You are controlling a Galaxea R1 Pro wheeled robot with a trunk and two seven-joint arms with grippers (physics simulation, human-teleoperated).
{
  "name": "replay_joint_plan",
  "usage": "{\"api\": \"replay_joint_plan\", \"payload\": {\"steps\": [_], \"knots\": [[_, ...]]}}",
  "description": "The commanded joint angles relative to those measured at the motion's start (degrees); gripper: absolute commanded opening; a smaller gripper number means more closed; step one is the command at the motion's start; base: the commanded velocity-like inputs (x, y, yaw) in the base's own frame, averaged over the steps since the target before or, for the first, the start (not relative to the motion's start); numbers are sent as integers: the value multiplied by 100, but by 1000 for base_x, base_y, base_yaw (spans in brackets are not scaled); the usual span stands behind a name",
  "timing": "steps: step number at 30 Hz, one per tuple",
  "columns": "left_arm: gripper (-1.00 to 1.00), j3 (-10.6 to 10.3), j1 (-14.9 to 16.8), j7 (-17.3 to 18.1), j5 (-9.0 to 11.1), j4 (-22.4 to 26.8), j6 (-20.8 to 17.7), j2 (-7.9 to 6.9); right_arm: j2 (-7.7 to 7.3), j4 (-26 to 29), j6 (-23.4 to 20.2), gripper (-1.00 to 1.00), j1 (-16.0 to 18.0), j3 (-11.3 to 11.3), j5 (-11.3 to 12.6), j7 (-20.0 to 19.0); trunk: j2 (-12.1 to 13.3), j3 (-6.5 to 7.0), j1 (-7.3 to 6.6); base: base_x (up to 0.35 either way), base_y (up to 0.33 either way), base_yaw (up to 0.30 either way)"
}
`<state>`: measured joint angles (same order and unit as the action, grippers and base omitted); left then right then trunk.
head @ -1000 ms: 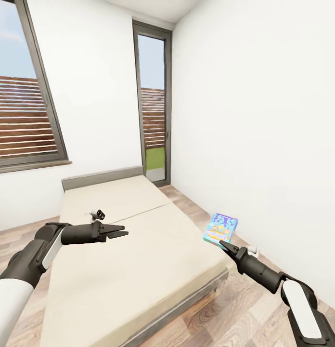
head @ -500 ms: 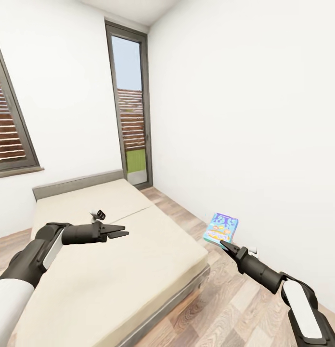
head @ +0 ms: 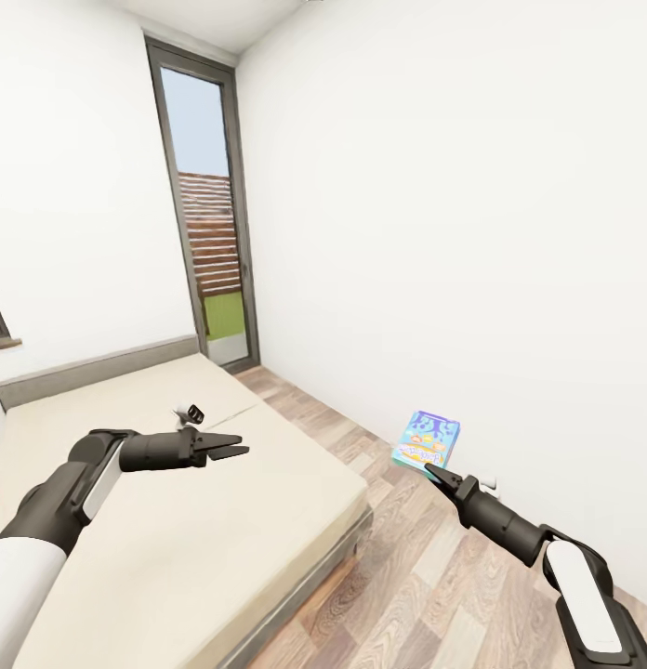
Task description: Put all the toys in the child's room - the three board games (two on the bed and one on the table), the two jigsaw puzzles on the table, and the tennis ball on the table - inside the toy box on the table in the child's room.
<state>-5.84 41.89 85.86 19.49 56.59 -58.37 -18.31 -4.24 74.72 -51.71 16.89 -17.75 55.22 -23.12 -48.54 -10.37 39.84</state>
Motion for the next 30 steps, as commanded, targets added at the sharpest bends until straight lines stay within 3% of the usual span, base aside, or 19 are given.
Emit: {"api": "replay_joint_plan", "payload": {"steps": [1, 30], "knots": [[100, -14, 4, 19, 10, 1, -60, -7, 2, -1, -35, -100, 8, -10, 9, -35, 35, 13, -22, 0, 0, -277], [100, -14, 4, 2, 2, 1, -52, 12, -7, -18, -38, -100, 8, -11, 9, -43, 1198, 607, -658, 0, 0, -276]]}}
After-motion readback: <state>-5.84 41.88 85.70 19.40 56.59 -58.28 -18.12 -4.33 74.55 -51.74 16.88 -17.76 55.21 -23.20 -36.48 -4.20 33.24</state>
